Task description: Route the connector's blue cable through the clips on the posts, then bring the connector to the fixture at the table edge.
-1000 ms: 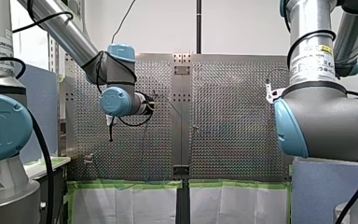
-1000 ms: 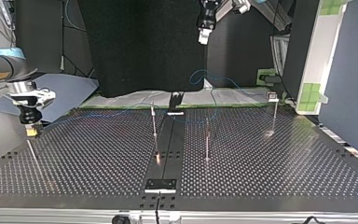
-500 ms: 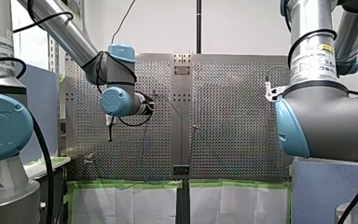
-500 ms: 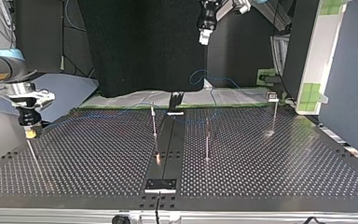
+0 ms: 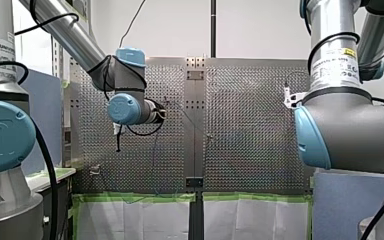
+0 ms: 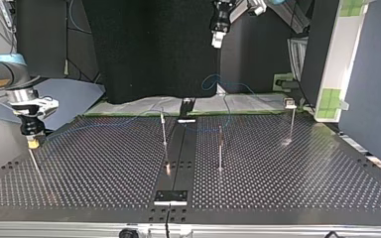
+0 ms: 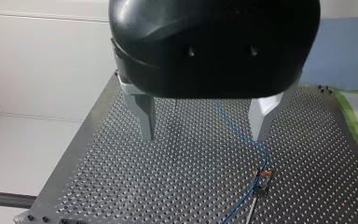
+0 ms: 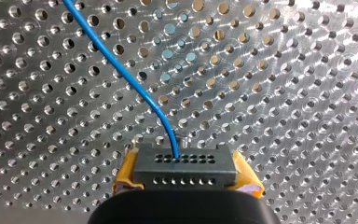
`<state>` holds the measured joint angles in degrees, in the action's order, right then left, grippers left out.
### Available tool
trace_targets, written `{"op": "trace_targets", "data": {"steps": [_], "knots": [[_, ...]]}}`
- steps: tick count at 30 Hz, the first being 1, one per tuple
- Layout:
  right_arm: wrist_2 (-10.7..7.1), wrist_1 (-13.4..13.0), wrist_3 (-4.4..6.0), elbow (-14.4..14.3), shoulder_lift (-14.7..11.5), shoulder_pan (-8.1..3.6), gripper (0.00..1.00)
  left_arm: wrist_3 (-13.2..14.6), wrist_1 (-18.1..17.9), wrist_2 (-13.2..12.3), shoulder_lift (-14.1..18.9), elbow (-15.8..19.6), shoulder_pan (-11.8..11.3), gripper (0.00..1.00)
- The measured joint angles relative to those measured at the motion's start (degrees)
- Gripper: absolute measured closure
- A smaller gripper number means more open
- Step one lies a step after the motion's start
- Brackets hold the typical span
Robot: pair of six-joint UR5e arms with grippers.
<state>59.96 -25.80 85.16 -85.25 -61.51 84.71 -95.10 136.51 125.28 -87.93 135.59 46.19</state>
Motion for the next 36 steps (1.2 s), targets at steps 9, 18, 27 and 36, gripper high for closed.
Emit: {"op": "trace_targets", "data": {"steps": [9, 18, 27, 36], "knots": [[0.36, -0.34, 0.58, -0.05, 0.06, 0.07, 0.98, 0.01, 0.07, 0.00, 0.00, -0.02, -0.01, 0.01], [0.54, -0.40, 0.93, -0.03, 0.10, 0.16, 0.60, 0.01, 0.05, 0.00, -0.01, 0.00, -0.01, 0.01], [-1.06, 1.88, 0.58, 0.02, 0.11, -0.82, 0.00, 0.01, 0.08, 0.08, -0.02, 0.00, -0.01, 0.01], [-1.07, 1.82, 0.58, 0.02, 0.12, -0.82, 0.00, 0.01, 0.08, 0.16, -0.02, 0.00, 0.00, 0.01]]}}
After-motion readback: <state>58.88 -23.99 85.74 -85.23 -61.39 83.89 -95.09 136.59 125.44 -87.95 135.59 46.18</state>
